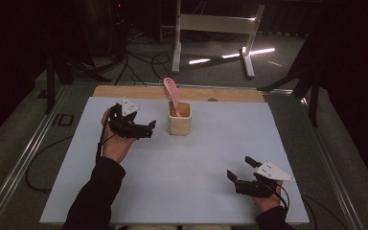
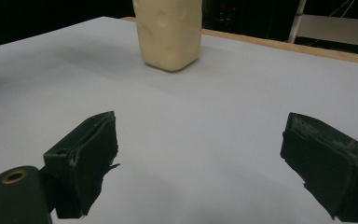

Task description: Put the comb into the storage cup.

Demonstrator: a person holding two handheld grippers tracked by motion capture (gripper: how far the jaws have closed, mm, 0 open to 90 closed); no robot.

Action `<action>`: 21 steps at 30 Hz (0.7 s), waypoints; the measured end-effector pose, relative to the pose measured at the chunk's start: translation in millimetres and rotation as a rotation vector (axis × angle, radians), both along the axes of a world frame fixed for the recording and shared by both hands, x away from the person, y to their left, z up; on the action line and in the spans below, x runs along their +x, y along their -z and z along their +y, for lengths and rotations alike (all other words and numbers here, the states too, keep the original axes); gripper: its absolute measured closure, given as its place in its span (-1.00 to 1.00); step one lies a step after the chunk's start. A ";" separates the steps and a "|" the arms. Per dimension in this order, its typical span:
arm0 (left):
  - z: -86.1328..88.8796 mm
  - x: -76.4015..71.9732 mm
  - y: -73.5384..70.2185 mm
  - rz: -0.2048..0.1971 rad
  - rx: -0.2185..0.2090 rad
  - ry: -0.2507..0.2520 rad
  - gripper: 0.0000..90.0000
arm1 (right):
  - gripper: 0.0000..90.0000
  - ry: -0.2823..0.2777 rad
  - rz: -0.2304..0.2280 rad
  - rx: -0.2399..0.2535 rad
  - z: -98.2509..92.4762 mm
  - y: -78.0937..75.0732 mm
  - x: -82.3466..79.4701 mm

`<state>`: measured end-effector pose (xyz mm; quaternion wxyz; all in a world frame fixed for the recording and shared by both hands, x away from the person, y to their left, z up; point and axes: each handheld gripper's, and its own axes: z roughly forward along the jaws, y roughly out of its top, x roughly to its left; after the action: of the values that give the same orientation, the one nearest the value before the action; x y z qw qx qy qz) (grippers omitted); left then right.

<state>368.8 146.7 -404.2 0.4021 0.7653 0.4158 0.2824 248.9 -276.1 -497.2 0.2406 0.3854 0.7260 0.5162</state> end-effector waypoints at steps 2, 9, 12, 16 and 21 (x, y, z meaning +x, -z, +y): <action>4.3 -6.3 0.3 -0.008 -0.003 0.003 -1.00 | -0.76 0.002 0.000 0.000 0.2 0.1 0.0; 16.9 -22.9 3.2 -0.011 -0.001 0.011 -1.00 | -0.76 0.005 0.000 0.000 0.5 0.1 0.4; 26.0 -37.1 9.6 -0.040 -0.006 -0.022 -1.00 | -0.76 0.007 -0.001 0.002 0.2 -0.3 0.4; 36.2 -47.7 18.1 -0.032 -0.020 -0.030 -1.00 | -0.76 0.009 0.000 0.003 0.0 -0.1 0.7; 50.4 -57.9 28.7 -0.026 -0.036 -0.048 -1.00 | -0.76 0.011 -0.005 0.004 -0.5 -0.7 0.9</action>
<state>310.9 197.1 -432.8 0.4144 0.7440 0.4338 0.2944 249.8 -276.6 -496.5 0.2444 0.3887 0.7224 0.5171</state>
